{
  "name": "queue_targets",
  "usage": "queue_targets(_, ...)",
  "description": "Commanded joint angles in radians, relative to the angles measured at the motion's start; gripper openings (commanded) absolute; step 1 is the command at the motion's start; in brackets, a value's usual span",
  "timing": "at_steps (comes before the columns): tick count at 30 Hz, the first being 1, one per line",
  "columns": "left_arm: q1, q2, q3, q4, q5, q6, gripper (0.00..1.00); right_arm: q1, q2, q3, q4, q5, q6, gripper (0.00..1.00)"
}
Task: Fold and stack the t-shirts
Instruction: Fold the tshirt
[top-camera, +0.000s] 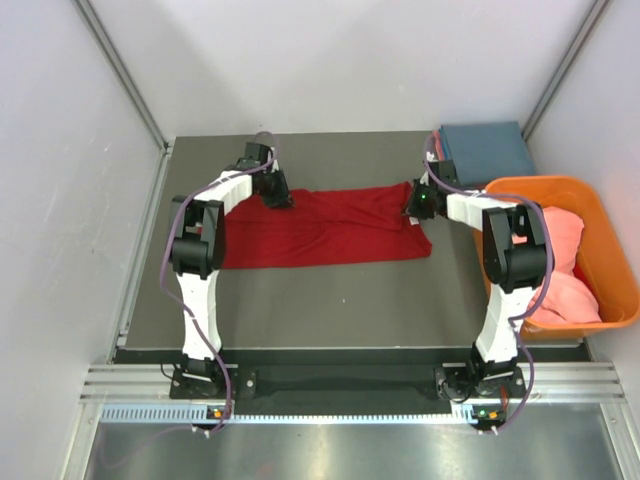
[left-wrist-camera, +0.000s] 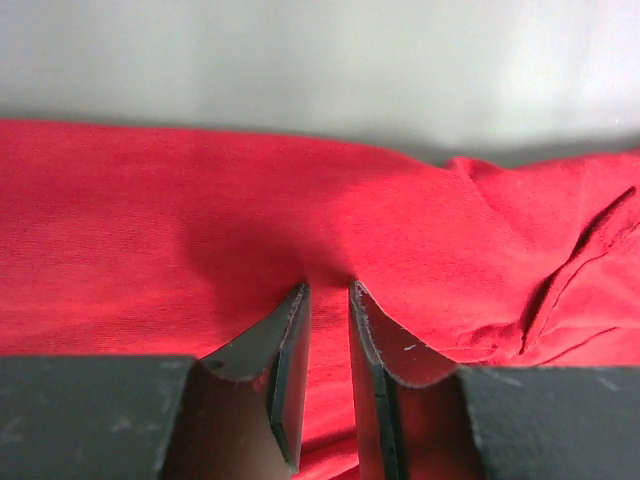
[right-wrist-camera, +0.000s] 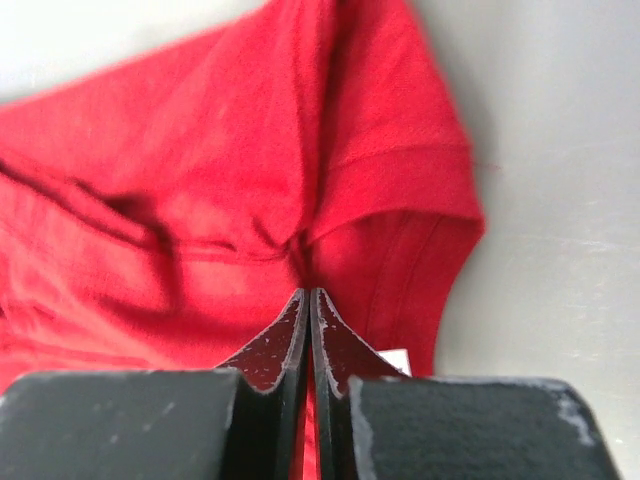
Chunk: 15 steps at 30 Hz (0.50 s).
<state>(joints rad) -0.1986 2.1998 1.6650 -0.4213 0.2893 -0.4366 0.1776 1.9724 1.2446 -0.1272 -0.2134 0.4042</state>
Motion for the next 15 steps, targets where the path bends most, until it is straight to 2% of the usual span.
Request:
queue_targets(1, 0.040, 0.000, -0.014, 0.015, -0.047, -0.027, 0.28, 0.008, -0.082, -0.029, 0.099, 0.098, 0.051, 0.00)
queue_targets(3, 0.062, 0.014, -0.030, 0.032, -0.038, -0.042, 0.28, 0.008, -0.118, -0.107, 0.177, 0.170, 0.082, 0.00)
queue_targets(7, 0.074, 0.017, -0.053, 0.047, -0.018, -0.060, 0.28, 0.008, -0.126, -0.135, 0.192, 0.187, 0.102, 0.00)
queue_targets(12, 0.074, 0.009, -0.065, 0.062, 0.010, -0.065, 0.29, 0.010, -0.132, -0.143, 0.233, 0.112, 0.088, 0.00)
queue_targets(15, 0.074, 0.003, -0.051, 0.049, 0.037, -0.059, 0.30, 0.010, -0.147, -0.128, 0.227, 0.108, 0.082, 0.10)
